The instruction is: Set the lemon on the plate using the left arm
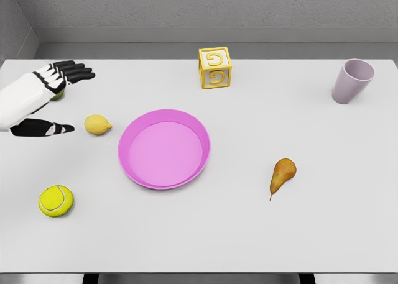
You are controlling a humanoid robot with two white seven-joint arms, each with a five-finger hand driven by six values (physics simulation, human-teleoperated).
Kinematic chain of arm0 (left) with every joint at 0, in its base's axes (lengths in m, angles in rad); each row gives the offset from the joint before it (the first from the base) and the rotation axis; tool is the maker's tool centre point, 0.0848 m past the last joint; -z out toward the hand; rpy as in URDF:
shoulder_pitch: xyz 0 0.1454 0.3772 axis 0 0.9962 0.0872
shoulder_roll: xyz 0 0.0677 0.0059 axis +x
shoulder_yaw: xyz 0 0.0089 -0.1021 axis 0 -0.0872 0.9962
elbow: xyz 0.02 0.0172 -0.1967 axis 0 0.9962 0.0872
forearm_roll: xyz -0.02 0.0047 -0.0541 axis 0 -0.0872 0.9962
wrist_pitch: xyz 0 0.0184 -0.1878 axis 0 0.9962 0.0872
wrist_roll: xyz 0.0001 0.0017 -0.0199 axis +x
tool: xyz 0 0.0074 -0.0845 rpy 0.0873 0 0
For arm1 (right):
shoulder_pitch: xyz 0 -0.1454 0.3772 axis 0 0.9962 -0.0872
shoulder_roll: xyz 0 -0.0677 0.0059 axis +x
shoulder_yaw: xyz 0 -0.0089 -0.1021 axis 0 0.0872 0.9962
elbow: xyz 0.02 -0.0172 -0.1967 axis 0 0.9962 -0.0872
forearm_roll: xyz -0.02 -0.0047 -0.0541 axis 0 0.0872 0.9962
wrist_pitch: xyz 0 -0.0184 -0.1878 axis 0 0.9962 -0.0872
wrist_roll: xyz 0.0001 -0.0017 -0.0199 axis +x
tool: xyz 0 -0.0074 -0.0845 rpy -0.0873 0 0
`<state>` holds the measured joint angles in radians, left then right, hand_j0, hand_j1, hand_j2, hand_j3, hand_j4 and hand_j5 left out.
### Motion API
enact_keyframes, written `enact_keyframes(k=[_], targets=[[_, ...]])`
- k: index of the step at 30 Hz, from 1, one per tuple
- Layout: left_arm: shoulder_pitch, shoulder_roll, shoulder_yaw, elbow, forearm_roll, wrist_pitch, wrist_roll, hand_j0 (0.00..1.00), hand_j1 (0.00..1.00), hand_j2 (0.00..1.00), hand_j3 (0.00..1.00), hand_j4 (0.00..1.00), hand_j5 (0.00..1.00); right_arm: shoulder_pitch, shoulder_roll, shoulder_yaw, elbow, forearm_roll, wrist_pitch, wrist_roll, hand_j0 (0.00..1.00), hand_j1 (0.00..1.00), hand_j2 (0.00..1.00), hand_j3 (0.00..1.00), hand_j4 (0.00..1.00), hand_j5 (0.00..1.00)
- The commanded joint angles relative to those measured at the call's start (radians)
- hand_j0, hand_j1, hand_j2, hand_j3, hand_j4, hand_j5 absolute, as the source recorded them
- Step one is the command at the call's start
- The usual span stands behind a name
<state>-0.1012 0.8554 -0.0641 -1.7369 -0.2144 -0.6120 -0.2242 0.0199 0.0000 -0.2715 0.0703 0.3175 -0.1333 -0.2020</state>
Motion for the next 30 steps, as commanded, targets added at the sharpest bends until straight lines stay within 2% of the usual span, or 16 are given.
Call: enact_keyframes(k=[1,5,7,10,12,15,17,18,21,22,24,27,30], targets=[[0.0,0.001,-0.003,-0.001,0.007,0.001,-0.003,1.0,1.0,1.0,1.0,1.0,1.0,0.0,0.0,-0.002,0.0,-0.002,0.0,0.003,1.0,1.0,1.0,1.0,1.0,1.0],[0.0,0.001,0.003,-0.001,-0.002,0.001,-0.01,1.0,1.0,1.0,1.0,1.0,1.0,0.0,0.0,-0.002,-0.001,-0.002,0.0,0.003,1.0,1.0,1.0,1.0,1.0,1.0],[0.0,0.004,0.01,0.007,-0.013,0.001,-0.053,1.0,1.0,1.0,1.0,1.0,1.0,0.0,0.0,0.0,0.0,0.0,0.0,0.003,1.0,1.0,1.0,1.0,1.0,1.0],[-0.011,0.005,0.05,0.062,-0.052,0.001,-0.063,1.0,1.0,1.0,1.0,1.0,1.0,0.0,0.0,0.0,0.0,0.0,0.0,0.003,1.0,1.0,1.0,1.0,1.0,1.0],[-0.017,-0.033,0.049,0.069,-0.123,0.001,-0.064,1.0,1.0,1.0,1.0,1.0,1.0,0.0,0.0,0.0,0.0,-0.002,0.0,0.003,1.0,1.0,1.0,1.0,1.0,1.0],[-0.018,-0.035,0.037,0.069,-0.243,0.001,-0.064,1.0,1.0,1.0,1.0,1.0,1.0,0.0,0.0,0.0,0.0,0.0,0.0,0.003,1.0,1.0,1.0,1.0,1.0,1.0],[-0.037,-0.042,-0.015,0.069,-0.27,0.001,-0.115,1.0,1.0,1.0,1.0,1.0,1.0,0.0,0.0,0.0,0.0,0.0,0.0,0.003,1.0,1.0,1.0,1.0,1.0,1.0],[-0.087,-0.038,-0.066,0.071,-0.275,0.001,-0.118,1.0,1.0,1.0,1.0,1.0,1.0,0.0,0.0,0.0,0.0,0.0,0.0,0.003,1.0,1.0,1.0,1.0,1.0,1.0],[-0.206,-0.038,-0.286,0.069,-0.284,0.001,-0.167,1.0,1.0,1.0,1.0,1.0,1.0,0.0,0.0,0.0,0.0,-0.002,0.0,0.003,1.0,1.0,1.0,1.0,1.0,1.0],[-0.207,-0.038,-0.319,0.069,-0.275,0.001,-0.167,1.0,1.0,1.0,1.0,1.0,1.0,0.0,0.0,0.0,0.0,0.0,0.0,0.003,1.0,1.0,1.0,1.0,1.0,1.0],[-0.207,-0.033,-0.322,0.073,-0.275,0.001,-0.167,1.0,1.0,1.0,1.0,1.0,1.0,0.0,0.0,0.0,0.0,-0.002,0.0,0.003,1.0,1.0,1.0,1.0,1.0,1.0],[-0.21,-0.026,-0.309,0.151,-0.235,0.001,-0.167,1.0,1.0,1.0,1.0,1.0,1.0,0.0,0.0,0.0,0.0,-0.002,0.0,0.003,1.0,1.0,1.0,1.0,1.0,1.0],[-0.224,-0.022,-0.309,0.197,-0.229,0.001,-0.167,1.0,1.0,1.0,1.0,1.0,1.0,0.0,0.0,0.0,0.0,-0.002,0.0,0.003,1.0,1.0,1.0,1.0,1.0,1.0]])
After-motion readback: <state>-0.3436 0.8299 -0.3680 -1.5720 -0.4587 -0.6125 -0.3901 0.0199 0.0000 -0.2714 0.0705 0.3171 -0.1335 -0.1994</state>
